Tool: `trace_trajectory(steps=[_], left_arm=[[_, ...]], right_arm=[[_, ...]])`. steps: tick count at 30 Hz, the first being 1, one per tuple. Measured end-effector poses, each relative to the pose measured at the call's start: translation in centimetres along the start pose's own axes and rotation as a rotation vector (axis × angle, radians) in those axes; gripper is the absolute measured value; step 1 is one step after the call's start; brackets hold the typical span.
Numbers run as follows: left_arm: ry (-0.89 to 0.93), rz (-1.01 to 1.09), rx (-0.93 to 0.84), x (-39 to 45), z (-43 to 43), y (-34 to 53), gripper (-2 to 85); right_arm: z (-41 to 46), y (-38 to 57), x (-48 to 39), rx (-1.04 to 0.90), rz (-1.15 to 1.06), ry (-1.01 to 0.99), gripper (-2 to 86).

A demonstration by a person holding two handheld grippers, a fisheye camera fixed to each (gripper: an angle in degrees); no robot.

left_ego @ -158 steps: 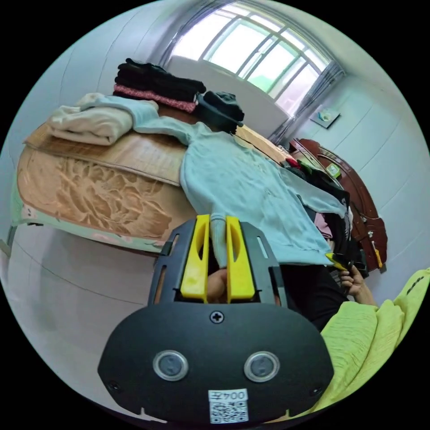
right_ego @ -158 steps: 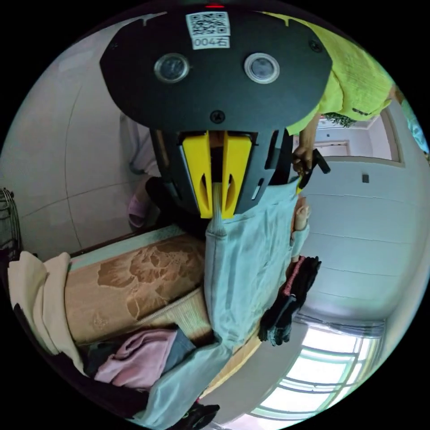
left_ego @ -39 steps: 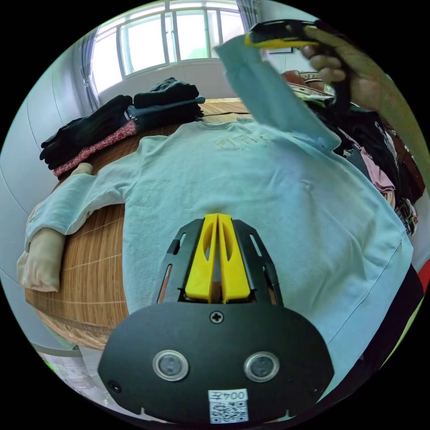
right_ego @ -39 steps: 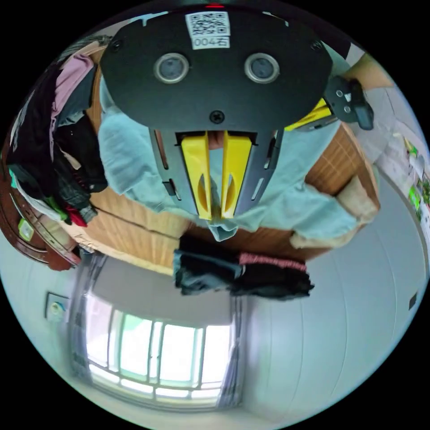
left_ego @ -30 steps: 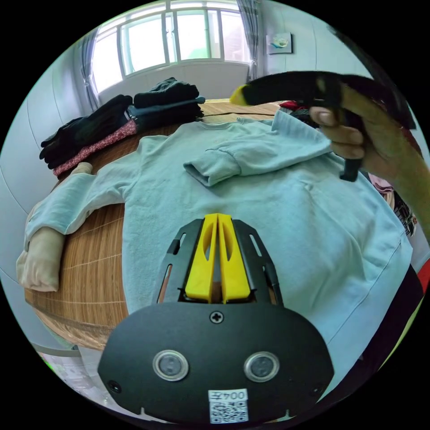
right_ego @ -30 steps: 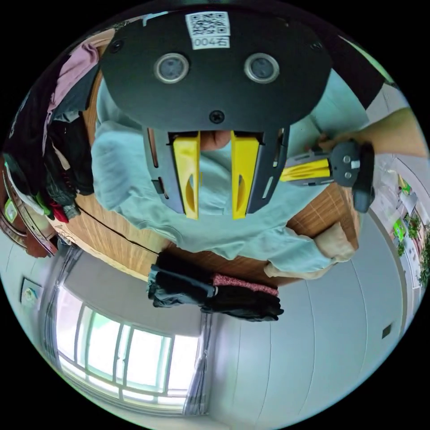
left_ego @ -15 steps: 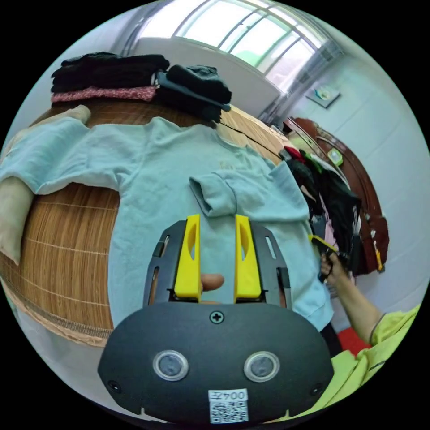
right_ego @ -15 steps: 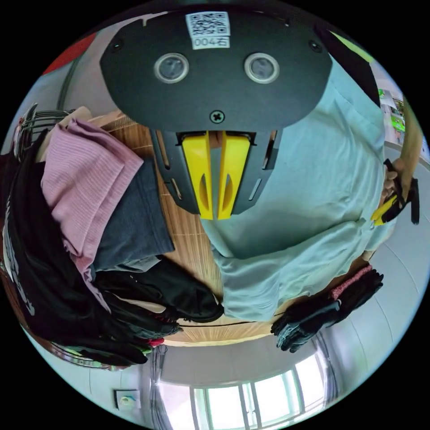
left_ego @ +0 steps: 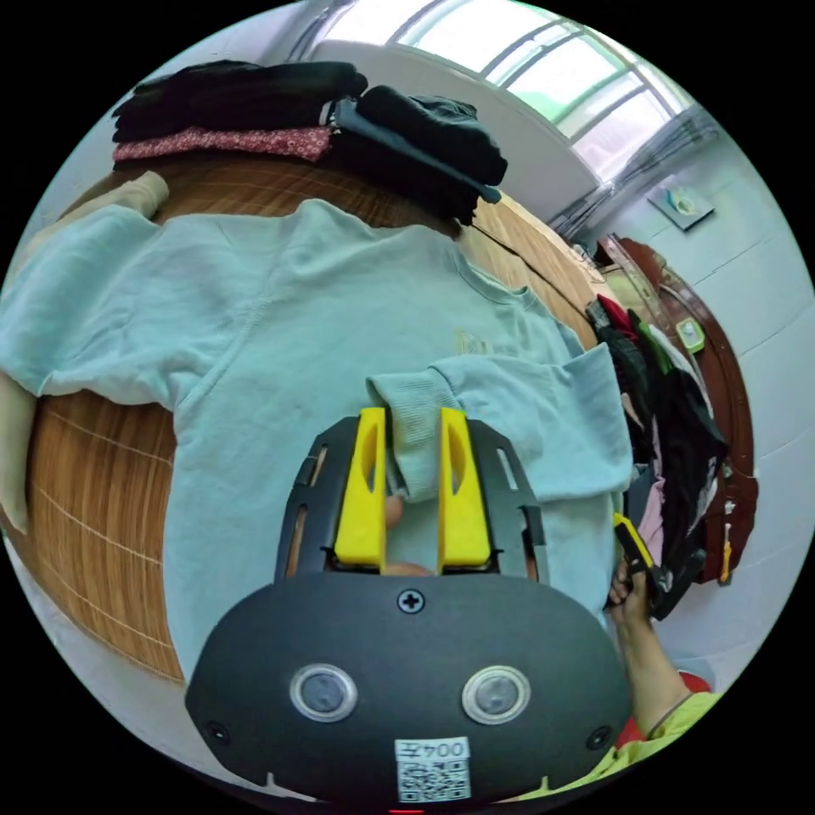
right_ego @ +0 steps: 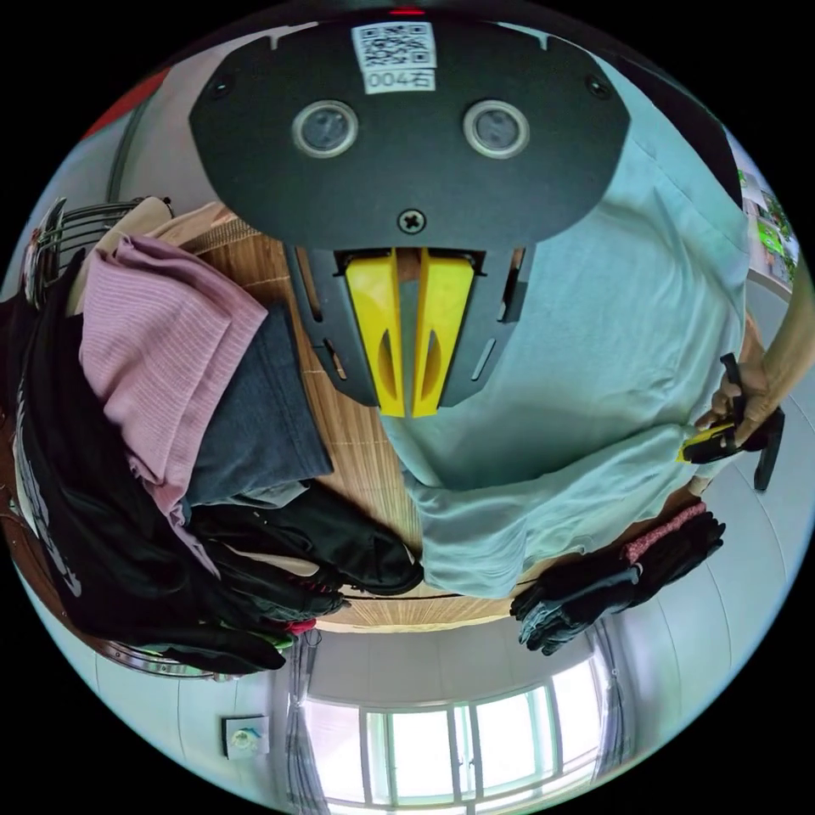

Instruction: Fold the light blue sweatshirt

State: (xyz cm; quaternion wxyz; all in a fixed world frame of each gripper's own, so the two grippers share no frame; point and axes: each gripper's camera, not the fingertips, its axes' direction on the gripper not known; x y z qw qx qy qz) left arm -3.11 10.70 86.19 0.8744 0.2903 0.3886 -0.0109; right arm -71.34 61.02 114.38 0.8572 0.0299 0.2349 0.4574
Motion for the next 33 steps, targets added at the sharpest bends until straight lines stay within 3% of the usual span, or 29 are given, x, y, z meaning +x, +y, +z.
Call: trace_trajectory(steps=[3, 7, 10, 13, 16, 20, 23, 25, 33], left_arm=[[-0.059, 0.087, -0.023, 2.3, 0.8, -0.5, 4.4], [-0.036, 0.312, 0.264, 9.9, -6.6, 0.4, 3.0], [-0.141, 0.408, 0.443, 11.7, -9.4, 3.0, 2.6], [-0.193, 0.246, 0.303, 5.7, -4.6, 3.6, 2.4], [-0.116, 0.05, 0.109, -1.1, 0.6, 5.3, 2.1], [0.053, -0.074, 0.165, -6.1, 1.6, 8.4, 1.9], [0.232, -0.194, 0.163, -10.2, 3.3, 10.2, 1.9], [0.266, -0.214, 0.171, -11.3, 3.9, 11.0, 2.0], [0.281, -0.223, 0.167, -12.5, 5.7, 13.0, 2.1]], right_arm=[[-0.3, 0.1, -0.4, 0.003, -0.009, 0.02, 3.4], [-0.7, 0.1, -0.2, 0.005, -0.007, 0.019, 3.4], [-1.0, 0.2, 0.0, 0.006, -0.002, 0.014, 3.4], [-1.2, 0.2, 0.0, 0.007, -0.004, 0.026, 3.3], [-1.5, 0.2, 0.2, 0.007, -0.005, 0.028, 3.4], [-2.2, -0.1, 1.3, 0.001, 0.009, -0.028, 5.0], [-4.3, -0.8, 3.7, 0.044, 0.037, -0.201, 6.7], [-5.8, -1.8, 4.3, 0.104, -0.004, -0.164, 6.8], [-2.7, -8.2, 1.1, -0.049, -0.56, 0.036, 8.1]])
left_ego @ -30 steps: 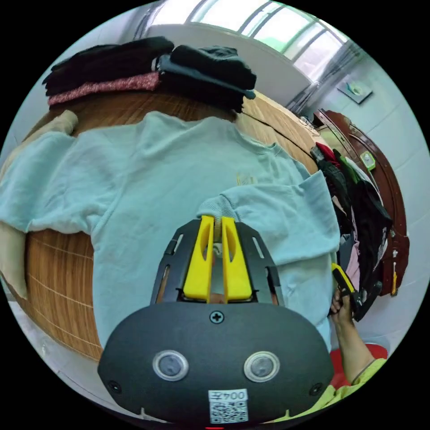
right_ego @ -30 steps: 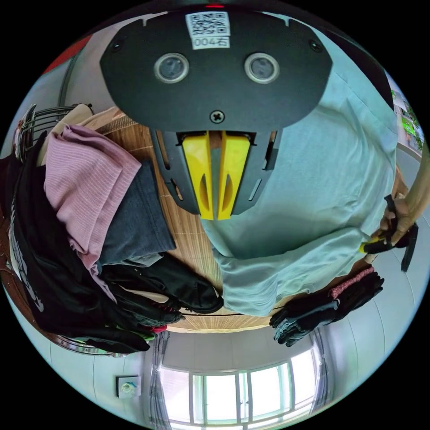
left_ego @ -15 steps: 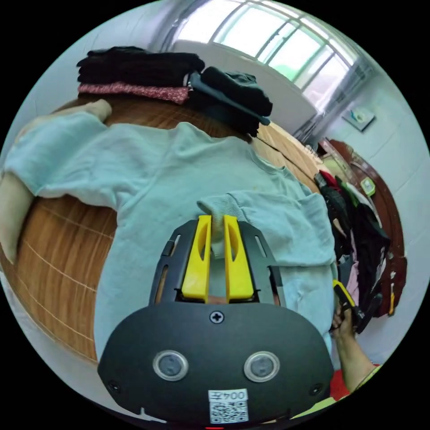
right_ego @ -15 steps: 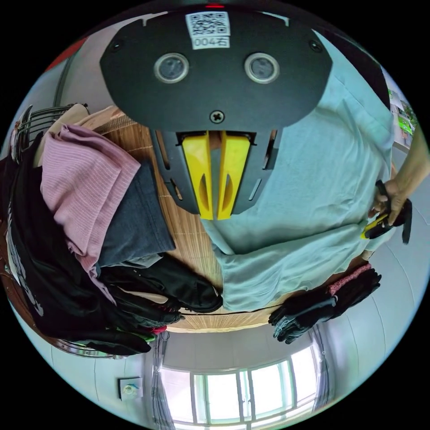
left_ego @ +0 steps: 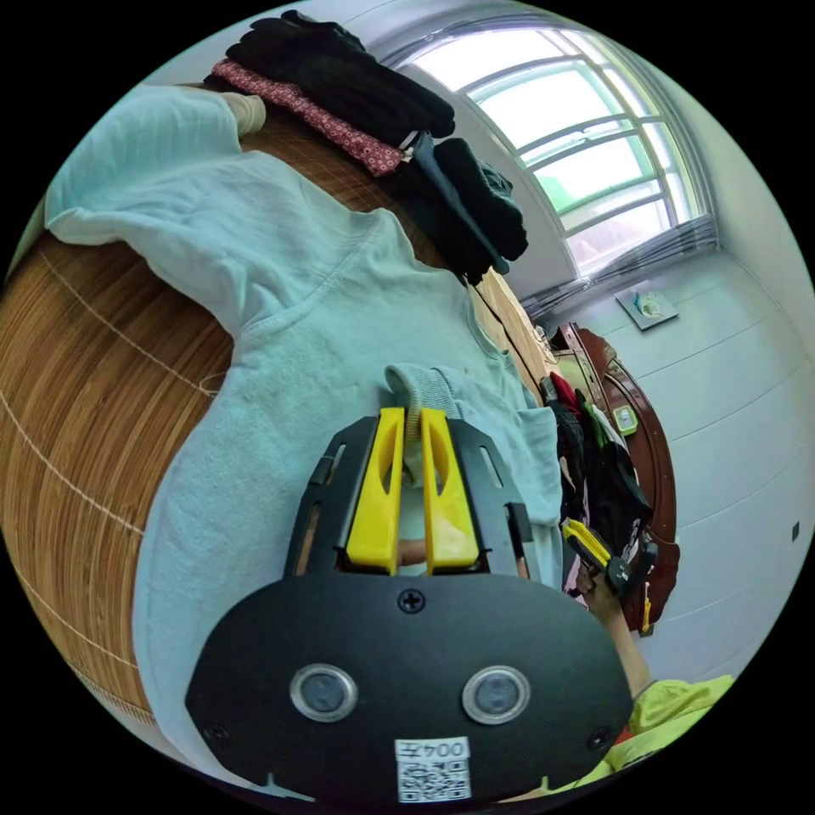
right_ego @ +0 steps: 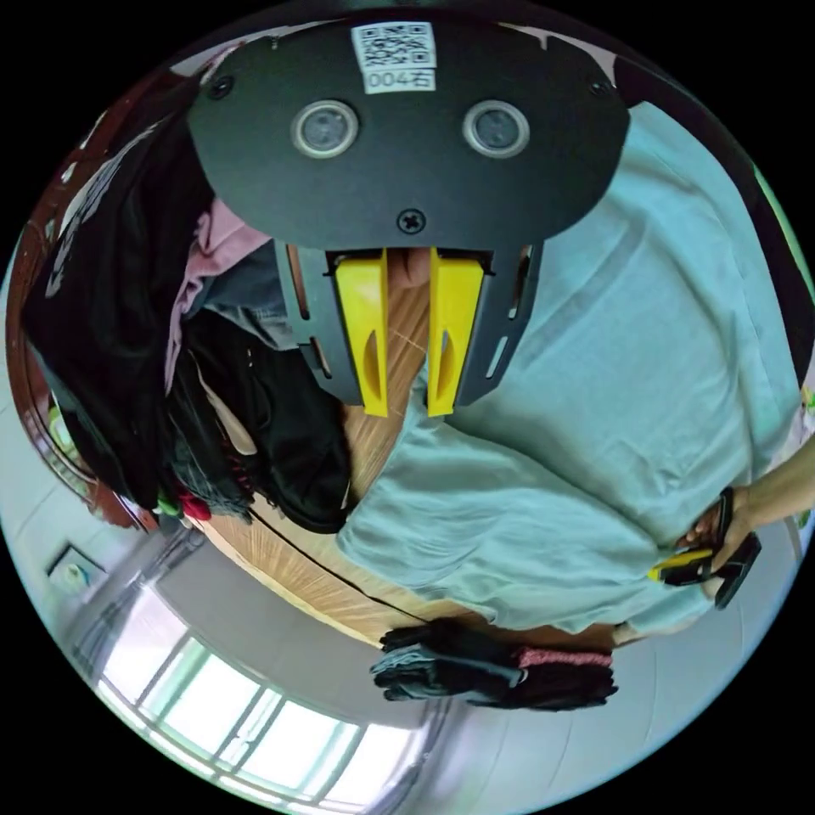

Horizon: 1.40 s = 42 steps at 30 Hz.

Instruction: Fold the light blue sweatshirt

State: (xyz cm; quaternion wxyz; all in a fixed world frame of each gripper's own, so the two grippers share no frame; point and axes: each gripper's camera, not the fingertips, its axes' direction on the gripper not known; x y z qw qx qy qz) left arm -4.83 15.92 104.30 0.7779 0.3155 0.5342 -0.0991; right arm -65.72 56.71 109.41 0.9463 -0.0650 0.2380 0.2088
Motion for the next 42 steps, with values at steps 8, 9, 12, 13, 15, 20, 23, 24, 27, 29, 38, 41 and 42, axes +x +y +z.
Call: trace_trajectory(steps=[8, 9, 12, 13, 15, 20, 23, 24, 27, 29, 38, 41, 42], left_arm=[[0.008, -0.004, -0.001, -1.4, 0.8, 1.6, 2.1], [0.009, -0.005, -0.001, -1.5, 0.8, 1.7, 2.1], [0.014, -0.008, -0.001, -1.9, 0.9, 2.2, 2.0], [0.017, -0.009, -0.001, -2.1, 1.0, 2.3, 1.9], [0.02, -0.011, -0.001, -2.3, 1.1, 2.5, 1.9], [0.021, -0.011, -0.004, -2.7, 1.2, 3.1, 2.1], [0.026, -0.014, -0.003, -3.0, 1.1, 3.3, 2.3], [0.027, -0.014, -0.003, -3.0, 1.1, 3.3, 2.3], [0.034, -0.018, -0.002, -3.3, 1.0, 3.4, 2.4], [0.034, -0.018, -0.002, -3.4, 0.9, 3.4, 2.4], [0.056, -0.025, 0.0, -4.1, 0.1, 3.1, 2.2], [0.061, -0.025, 0.0, -4.2, -0.3, 2.8, 2.1], [0.063, -0.026, -0.001, -4.3, -0.4, 2.8, 2.1]], right_arm=[[1.8, -1.8, 0.9, -0.073, -0.176, -0.044, 7.5], [1.9, -1.8, 1.3, -0.08, -0.179, -0.061, 7.0], [1.9, -1.5, 2.9, -0.079, -0.122, -0.12, 4.2], [1.9, -1.3, 3.2, -0.075, -0.108, -0.129, 3.8], [1.7, -0.3, 4.6, -0.022, 0.01, -0.144, 3.0], [3.0, 3.1, 8.1, -0.005, 0.366, -0.306, 4.1], [2.8, 3.1, 9.8, -0.068, 0.407, -0.38, 7.1], [2.1, 3.2, 10.9, -0.043, 0.439, -0.398, 7.1], [0.3, 2.4, 13.5, 0.102, 0.563, -0.417, 7.0], [1.0, 0.3, 14.3, 0.096, 0.571, -0.428, 7.7], [11.3, -9.3, 16.3, -0.168, 0.622, -0.595, 8.2], [10.5, -9.7, 14.8, -0.133, 0.582, -0.503, 4.0], [8.9, -9.7, 13.7, -0.075, 0.542, -0.409, 3.9]])
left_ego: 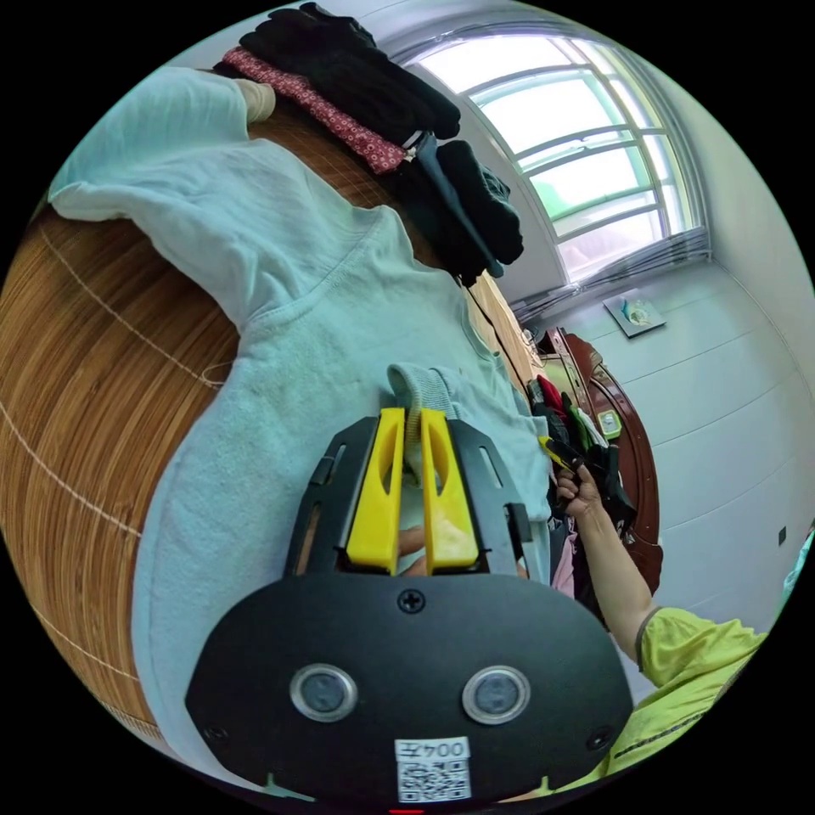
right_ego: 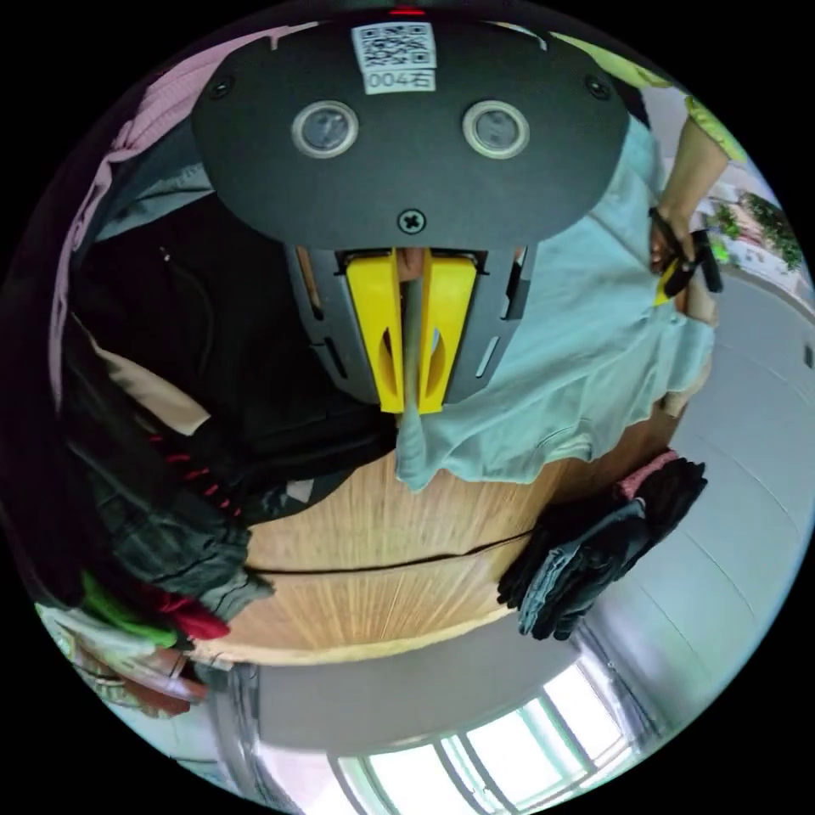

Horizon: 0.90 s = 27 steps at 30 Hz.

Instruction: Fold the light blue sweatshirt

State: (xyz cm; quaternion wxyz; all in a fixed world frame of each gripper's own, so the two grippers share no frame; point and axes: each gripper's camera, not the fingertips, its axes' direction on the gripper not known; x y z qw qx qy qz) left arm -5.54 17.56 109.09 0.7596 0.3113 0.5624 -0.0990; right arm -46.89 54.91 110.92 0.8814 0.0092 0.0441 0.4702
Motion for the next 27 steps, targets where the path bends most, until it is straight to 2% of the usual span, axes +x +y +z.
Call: trace_trajectory(steps=[2, 4, 8, 13, 17, 20, 22, 26, 27], left_arm=[[0.004, -0.003, -0.008, -0.1, -0.3, -0.3, 1.8], [-0.007, -0.001, -0.03, 0.1, -0.3, -0.6, 1.5], [-0.01, -0.003, -0.026, 0.4, -1.1, -1.3, 1.3], [-0.008, -0.003, -0.024, 0.8, -2.1, -2.2, 1.3], [-0.014, -0.002, -0.025, 1.5, -3.0, -3.1, 1.3], [-0.013, -0.003, -0.026, 2.0, -3.7, -3.8, 1.3], [-0.011, -0.003, -0.027, 2.3, -4.1, -4.3, 1.3], [-0.011, -0.006, -0.028, 3.3, -5.2, -5.4, 1.2], [-0.01, -0.006, -0.028, 3.4, -5.3, -5.5, 1.2]], right_arm=[[-0.7, 1.7, -1.5, 0.106, -0.009, 0.131, 4.0], [1.0, 2.6, -1.9, 0.103, 0.008, 0.238, 4.5], [1.6, 2.1, -1.4, 0.063, 0.045, 0.17, 5.6], [-2.9, 4.2, -0.5, 0.233, 0.167, 0.112, 4.3], [-2.1, 4.5, -6.6, 0.267, -0.133, 0.211, 3.0], [1.9, 2.8, -9.8, 0.155, -0.295, 0.307, 3.8], [5.1, 1.4, -9.3, 0.023, -0.289, 0.43, 2.5], [1.3, 0.4, -6.4, 0.084, -0.094, 0.196, 4.2], [-0.3, 1.4, -6.3, 0.099, -0.115, 0.169, 4.6]])
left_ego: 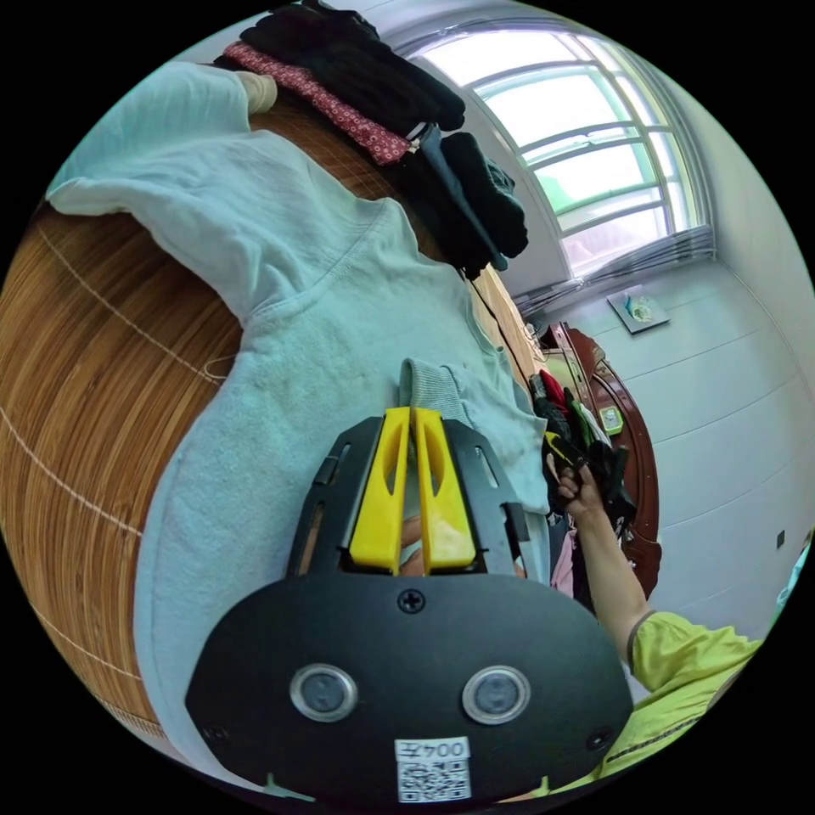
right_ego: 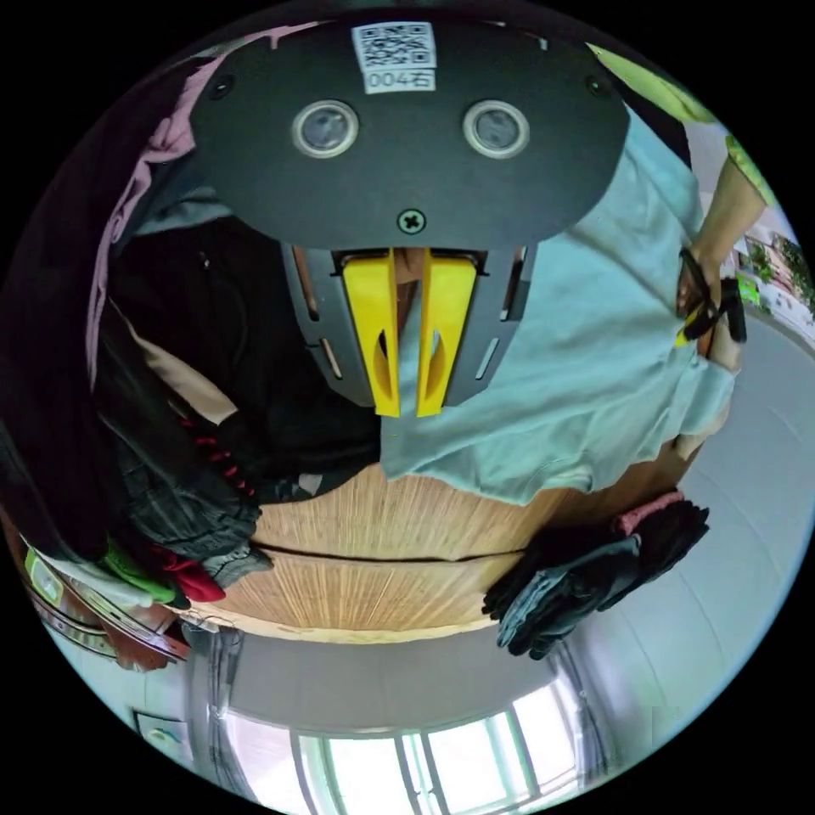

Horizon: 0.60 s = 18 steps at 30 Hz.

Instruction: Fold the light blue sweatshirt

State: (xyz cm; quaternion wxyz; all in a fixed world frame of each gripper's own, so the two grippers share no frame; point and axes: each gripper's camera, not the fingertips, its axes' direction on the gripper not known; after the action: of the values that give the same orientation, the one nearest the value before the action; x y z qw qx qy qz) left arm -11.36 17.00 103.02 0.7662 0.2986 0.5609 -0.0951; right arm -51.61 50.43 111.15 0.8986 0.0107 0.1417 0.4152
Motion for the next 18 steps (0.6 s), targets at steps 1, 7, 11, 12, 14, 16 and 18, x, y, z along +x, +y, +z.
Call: trace_trajectory(steps=[1, 7, 11, 12, 14, 16, 18], left_arm=[[0.0, 0.0, 0.001, 0.3, -0.3, -0.3, 1.2], [0.0, -0.002, -0.001, 2.5, -1.9, -2.0, 1.2], [-0.002, -0.002, -0.002, 4.5, -3.0, -3.1, 1.3], [-0.002, -0.002, -0.002, 4.8, -3.2, -3.3, 1.3], [0.0, -0.002, -0.003, 6.0, -3.7, -4.0, 1.3], [-0.001, -0.002, -0.006, 7.1, -4.1, -4.5, 1.3], [-0.001, -0.002, -0.008, 8.3, -4.5, -5.0, 1.3]], right_arm=[[-0.7, 0.5, 0.0, -0.01, -0.015, -0.008, 4.6], [-5.3, 10.0, -0.8, -0.108, -0.149, -0.043, 5.0], [-6.6, 15.1, -2.8, -0.063, -0.19, 0.071, 2.6], [-6.8, 16.0, -3.9, -0.024, -0.228, 0.116, 0.9], [-5.4, 17.2, -5.9, -0.058, -0.334, 0.199, 0.2], [-4.2, 17.9, -7.1, -0.094, -0.383, 0.296, -0.1], [-6.9, 18.0, -7.6, -0.059, -0.337, 0.304, -0.3]])
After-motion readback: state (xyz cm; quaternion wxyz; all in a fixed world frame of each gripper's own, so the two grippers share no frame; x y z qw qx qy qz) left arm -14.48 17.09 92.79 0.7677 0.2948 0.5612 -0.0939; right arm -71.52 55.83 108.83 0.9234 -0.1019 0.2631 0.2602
